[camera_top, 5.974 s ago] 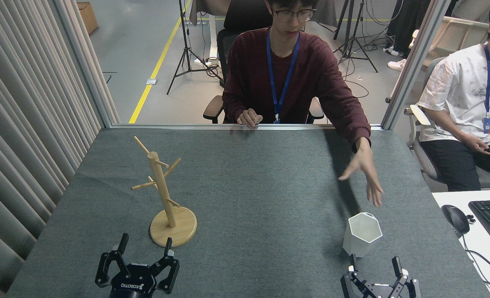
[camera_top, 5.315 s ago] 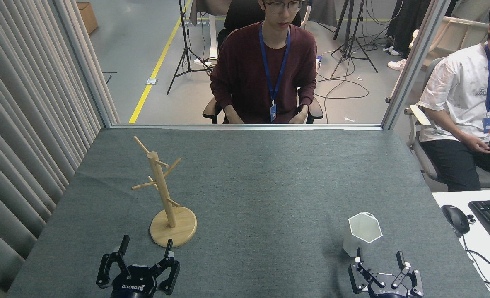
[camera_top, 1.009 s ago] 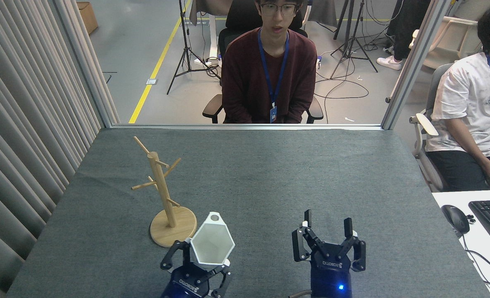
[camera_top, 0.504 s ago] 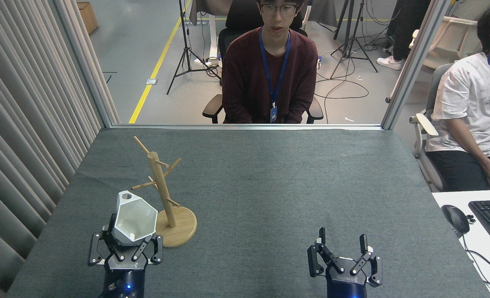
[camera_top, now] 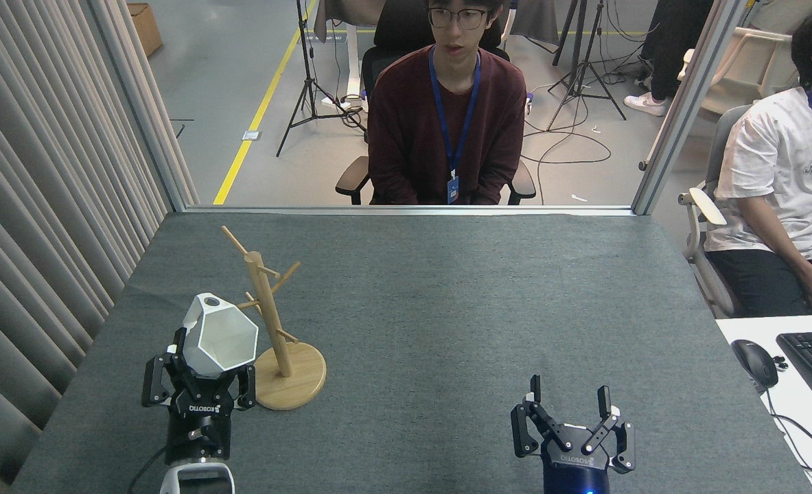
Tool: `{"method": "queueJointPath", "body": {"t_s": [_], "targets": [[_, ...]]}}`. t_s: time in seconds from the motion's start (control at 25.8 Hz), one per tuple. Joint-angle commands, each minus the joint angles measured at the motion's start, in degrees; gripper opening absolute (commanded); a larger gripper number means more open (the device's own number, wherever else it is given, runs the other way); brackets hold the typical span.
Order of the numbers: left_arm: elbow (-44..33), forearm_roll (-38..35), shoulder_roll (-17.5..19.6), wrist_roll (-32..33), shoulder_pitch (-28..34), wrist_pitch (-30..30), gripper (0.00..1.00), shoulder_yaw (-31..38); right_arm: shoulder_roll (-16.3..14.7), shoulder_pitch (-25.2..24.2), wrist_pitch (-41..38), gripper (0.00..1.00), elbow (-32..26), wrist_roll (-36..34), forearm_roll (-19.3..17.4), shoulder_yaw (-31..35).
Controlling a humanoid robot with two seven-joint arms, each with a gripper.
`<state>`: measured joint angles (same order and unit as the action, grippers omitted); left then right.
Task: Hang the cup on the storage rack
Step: 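Carry the cup with the left gripper toward the wooden stand, then hook the cup onto a wooden stand arm with the left gripper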
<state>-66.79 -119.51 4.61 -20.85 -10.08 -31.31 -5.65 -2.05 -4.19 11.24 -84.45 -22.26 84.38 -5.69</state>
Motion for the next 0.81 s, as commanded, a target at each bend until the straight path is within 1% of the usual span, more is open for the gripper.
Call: {"method": "queueJointPath", "body": {"t_s": [0.0, 0.19, 0.47, 0.62, 0.78], "targets": [[1.4, -0.5, 1.1, 0.0, -1.1, -0.2, 0.32, -0.1, -0.1, 0.2, -0.3, 0.98, 0.3, -0.4, 0.0, 0.1], [3.3, -2.6, 1.2, -0.2, -1.3, -0.2, 0.34, -0.1, -0.1, 0.3, -0.3, 0.98, 0.3, -0.4, 0.0, 0.1], [3.7, -3.0, 1.0, -0.9, -1.3, -0.1, 0.35, -0.7, -0.1, 0.4, -0.3, 0.98, 0.3, -0.4, 0.0, 0.1], [4.7, -3.0, 1.2, -2.4, -1.3, 0.3, 0.53, -1.3, -0.1, 0.7, -0.3, 0.98, 0.3, -0.4, 0.0, 0.1], [5.1, -3.0, 1.1, -3.2, -1.3, 0.3, 0.53, -1.7, -0.1, 0.8, -0.3, 0.98, 0.4, -0.4, 0.0, 0.1]]}}
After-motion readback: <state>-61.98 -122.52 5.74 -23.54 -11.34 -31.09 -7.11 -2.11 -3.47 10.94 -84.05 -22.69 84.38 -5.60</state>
